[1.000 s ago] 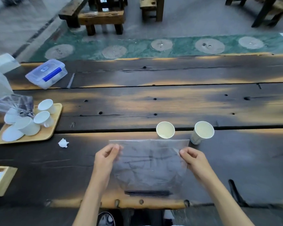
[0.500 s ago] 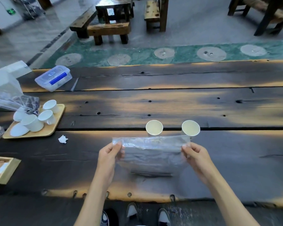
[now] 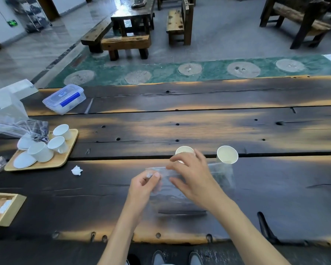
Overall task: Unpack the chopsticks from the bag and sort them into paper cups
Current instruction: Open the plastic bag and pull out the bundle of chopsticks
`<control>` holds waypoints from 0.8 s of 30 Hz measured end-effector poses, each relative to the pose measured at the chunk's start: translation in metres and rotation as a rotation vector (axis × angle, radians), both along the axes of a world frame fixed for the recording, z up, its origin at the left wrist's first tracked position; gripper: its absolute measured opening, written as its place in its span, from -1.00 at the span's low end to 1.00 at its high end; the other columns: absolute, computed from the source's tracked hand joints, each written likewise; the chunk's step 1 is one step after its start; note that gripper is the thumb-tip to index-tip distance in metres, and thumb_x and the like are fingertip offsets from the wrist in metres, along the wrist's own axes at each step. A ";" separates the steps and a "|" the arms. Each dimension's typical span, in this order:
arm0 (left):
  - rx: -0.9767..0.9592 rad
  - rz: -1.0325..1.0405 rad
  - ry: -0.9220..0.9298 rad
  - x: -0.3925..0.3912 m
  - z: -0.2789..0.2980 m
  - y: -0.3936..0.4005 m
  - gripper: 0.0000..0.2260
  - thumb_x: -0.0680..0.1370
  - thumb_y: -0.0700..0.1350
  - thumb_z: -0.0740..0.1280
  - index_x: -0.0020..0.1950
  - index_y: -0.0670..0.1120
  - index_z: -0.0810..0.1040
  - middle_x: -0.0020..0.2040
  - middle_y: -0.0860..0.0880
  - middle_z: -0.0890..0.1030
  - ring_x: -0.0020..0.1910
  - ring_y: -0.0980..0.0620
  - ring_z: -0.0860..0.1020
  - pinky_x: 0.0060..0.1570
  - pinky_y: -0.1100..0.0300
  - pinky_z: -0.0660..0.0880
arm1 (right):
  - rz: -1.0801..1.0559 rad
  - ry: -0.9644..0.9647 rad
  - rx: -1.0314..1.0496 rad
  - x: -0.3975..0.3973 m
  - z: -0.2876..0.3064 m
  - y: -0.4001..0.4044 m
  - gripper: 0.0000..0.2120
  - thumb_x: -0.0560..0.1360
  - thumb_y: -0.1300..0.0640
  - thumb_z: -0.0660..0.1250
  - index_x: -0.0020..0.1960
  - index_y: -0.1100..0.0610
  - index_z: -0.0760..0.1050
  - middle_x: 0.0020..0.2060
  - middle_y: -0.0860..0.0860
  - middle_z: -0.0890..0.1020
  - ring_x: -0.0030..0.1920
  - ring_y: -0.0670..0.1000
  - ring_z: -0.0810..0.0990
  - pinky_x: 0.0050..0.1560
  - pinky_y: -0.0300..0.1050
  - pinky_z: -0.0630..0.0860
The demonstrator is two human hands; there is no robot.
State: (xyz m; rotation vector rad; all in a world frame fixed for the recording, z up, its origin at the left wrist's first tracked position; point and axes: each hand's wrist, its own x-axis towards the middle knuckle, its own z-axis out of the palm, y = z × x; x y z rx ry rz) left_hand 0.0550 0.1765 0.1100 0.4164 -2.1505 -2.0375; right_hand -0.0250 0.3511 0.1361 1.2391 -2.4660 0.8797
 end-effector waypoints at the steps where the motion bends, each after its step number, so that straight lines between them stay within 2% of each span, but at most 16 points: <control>1: -0.010 -0.026 0.012 0.000 0.002 0.001 -0.70 0.59 0.02 0.32 -0.22 -0.15 0.59 -0.33 -0.05 0.52 -0.30 0.10 0.46 -0.26 0.28 0.42 | 0.060 -0.049 0.011 0.000 -0.001 -0.009 -0.73 0.44 0.11 0.43 0.13 0.07 0.58 0.09 0.00 0.61 0.12 0.07 0.57 0.26 0.14 0.39; 4: -0.006 -0.064 0.009 0.001 0.007 0.001 -0.71 0.61 -0.02 0.30 -0.15 -0.21 0.63 -0.30 -0.22 0.51 -0.28 0.08 0.46 -0.24 0.26 0.41 | 0.168 -0.186 0.030 -0.001 -0.004 -0.025 -0.78 0.48 0.16 0.40 0.13 0.12 0.58 0.03 0.01 0.61 0.03 0.08 0.58 0.08 0.08 0.49; 6: 0.016 -0.066 0.030 0.003 0.009 -0.003 -0.74 0.59 -0.03 0.32 -0.17 -0.17 0.65 -0.32 -0.12 0.52 -0.29 0.09 0.46 -0.24 0.28 0.41 | 0.170 -0.292 -0.018 -0.003 -0.005 -0.030 -0.80 0.50 0.17 0.39 0.12 0.15 0.60 -0.01 0.04 0.61 -0.05 0.04 0.57 0.01 0.03 0.53; 8: 0.056 -0.089 0.057 0.007 0.009 -0.010 -0.82 0.57 -0.08 0.37 -0.12 -0.15 0.67 -0.28 -0.05 0.60 -0.25 0.08 0.52 -0.19 0.29 0.47 | 0.125 -0.356 -0.068 -0.003 -0.006 -0.030 -0.81 0.51 0.16 0.39 0.11 0.14 0.61 -0.03 0.03 0.60 -0.13 -0.08 0.51 -0.04 -0.07 0.54; 11: 0.100 -0.089 0.072 0.012 0.004 -0.019 -0.88 0.54 -0.14 0.42 -0.01 -0.17 0.68 -0.16 -0.08 0.70 -0.14 0.04 0.63 -0.06 0.21 0.56 | 0.083 -0.389 -0.097 -0.002 -0.008 -0.030 -0.81 0.49 0.13 0.41 0.10 0.11 0.61 -0.03 -0.02 0.57 -0.13 -0.25 0.44 -0.04 -0.20 0.48; 13: 0.071 -0.082 0.064 0.011 0.001 -0.021 -0.88 0.56 -0.14 0.39 -0.01 -0.15 0.70 -0.11 -0.17 0.71 -0.10 -0.04 0.62 -0.01 0.09 0.57 | 0.088 -0.402 -0.086 0.001 -0.008 -0.032 -0.81 0.47 0.09 0.43 0.08 0.08 0.61 -0.02 -0.04 0.55 -0.09 -0.15 0.48 0.00 -0.17 0.48; 15: 0.048 -0.098 0.068 0.010 0.001 -0.021 -0.85 0.59 -0.12 0.36 -0.01 -0.14 0.70 -0.09 -0.18 0.71 -0.09 -0.03 0.62 -0.02 0.11 0.57 | 0.089 -0.401 -0.079 0.002 -0.008 -0.036 -0.83 0.46 0.08 0.44 0.04 0.09 0.60 -0.03 -0.04 0.55 -0.05 -0.03 0.51 0.01 -0.12 0.48; 18: 0.048 -0.097 0.068 0.009 0.002 -0.021 -0.84 0.59 -0.11 0.35 -0.01 -0.13 0.71 -0.12 -0.09 0.71 -0.14 0.09 0.61 -0.07 0.24 0.55 | 0.050 -0.431 -0.132 0.002 -0.009 -0.040 -0.93 0.49 0.12 0.41 -0.07 0.11 0.61 -0.08 -0.03 0.56 -0.12 -0.11 0.50 -0.06 -0.22 0.44; 20: 0.050 -0.093 0.062 0.009 0.002 -0.023 -0.84 0.59 -0.13 0.35 -0.01 -0.16 0.71 -0.15 -0.09 0.71 -0.15 0.09 0.61 -0.08 0.26 0.54 | 0.025 -0.466 -0.157 0.002 -0.009 -0.041 -0.92 0.51 0.13 0.37 -0.14 0.10 0.61 -0.12 -0.05 0.57 -0.15 -0.16 0.50 -0.10 -0.29 0.41; 24: 0.049 -0.073 0.053 0.009 0.002 -0.025 -0.84 0.58 -0.17 0.35 0.01 -0.20 0.71 -0.13 -0.16 0.72 -0.13 0.05 0.65 -0.07 0.24 0.55 | 0.006 -0.485 -0.175 0.000 -0.009 -0.044 -0.91 0.50 0.18 0.35 -0.16 0.14 0.58 -0.16 0.01 0.59 -0.14 -0.04 0.54 -0.09 -0.16 0.48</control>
